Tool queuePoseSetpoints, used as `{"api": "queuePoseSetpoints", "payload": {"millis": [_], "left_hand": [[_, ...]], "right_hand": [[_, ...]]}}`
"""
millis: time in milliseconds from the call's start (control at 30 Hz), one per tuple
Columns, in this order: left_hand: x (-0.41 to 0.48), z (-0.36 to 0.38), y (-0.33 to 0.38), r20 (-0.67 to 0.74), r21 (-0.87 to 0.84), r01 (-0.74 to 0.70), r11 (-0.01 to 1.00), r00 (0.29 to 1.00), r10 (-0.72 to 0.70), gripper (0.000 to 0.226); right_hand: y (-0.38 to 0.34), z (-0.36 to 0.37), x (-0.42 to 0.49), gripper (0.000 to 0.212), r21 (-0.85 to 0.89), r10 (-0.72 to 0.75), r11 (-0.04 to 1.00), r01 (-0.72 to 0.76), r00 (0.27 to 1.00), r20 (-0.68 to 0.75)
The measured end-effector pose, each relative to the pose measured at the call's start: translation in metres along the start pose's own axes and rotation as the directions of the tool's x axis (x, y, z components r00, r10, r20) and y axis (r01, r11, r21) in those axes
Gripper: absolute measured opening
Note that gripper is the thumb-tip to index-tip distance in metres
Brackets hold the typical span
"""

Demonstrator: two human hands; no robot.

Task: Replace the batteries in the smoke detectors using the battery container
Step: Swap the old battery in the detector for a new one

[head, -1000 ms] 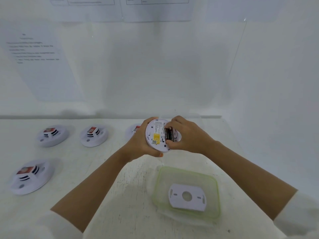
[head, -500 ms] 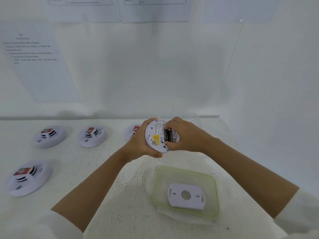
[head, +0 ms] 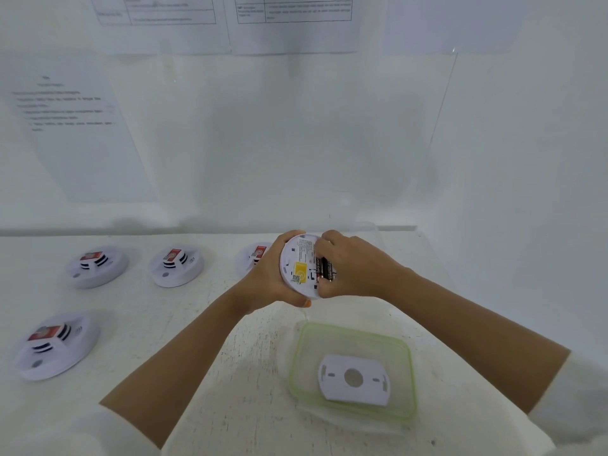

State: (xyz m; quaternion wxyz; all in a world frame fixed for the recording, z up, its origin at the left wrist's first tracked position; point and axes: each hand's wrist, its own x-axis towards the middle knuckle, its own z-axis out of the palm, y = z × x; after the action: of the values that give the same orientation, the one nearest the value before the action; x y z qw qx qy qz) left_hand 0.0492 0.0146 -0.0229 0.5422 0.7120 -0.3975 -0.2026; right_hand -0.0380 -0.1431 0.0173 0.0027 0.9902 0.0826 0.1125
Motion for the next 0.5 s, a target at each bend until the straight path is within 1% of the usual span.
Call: {"api": "queuePoseSetpoints", "payload": {"millis": [100,267,500], "left_hand": [[0.001,0.001,0.000,0.013,0.000,0.018,1.000,1.000,-0.018,0.103],[0.003,0.004,0.001,-0.003,0.014,0.018,1.000,1.000,-0.018,0.098],[0.004,0.002,0.001,-0.019,0.023,0.016,1.000,1.000,-0.015,0.099]], "right_hand": [[0.004,0.008,0.000,0.041,-0.025,-0.026,0.999,0.025,0.999,-0.037],[0.008,0.015,0.000,0.035,-0.047,-0.120,0.992,0.115,0.984,-0.132],[0.012,0.026,0.003,0.036,-0.037,-0.163,0.987,0.158,0.964,-0.210]]}}
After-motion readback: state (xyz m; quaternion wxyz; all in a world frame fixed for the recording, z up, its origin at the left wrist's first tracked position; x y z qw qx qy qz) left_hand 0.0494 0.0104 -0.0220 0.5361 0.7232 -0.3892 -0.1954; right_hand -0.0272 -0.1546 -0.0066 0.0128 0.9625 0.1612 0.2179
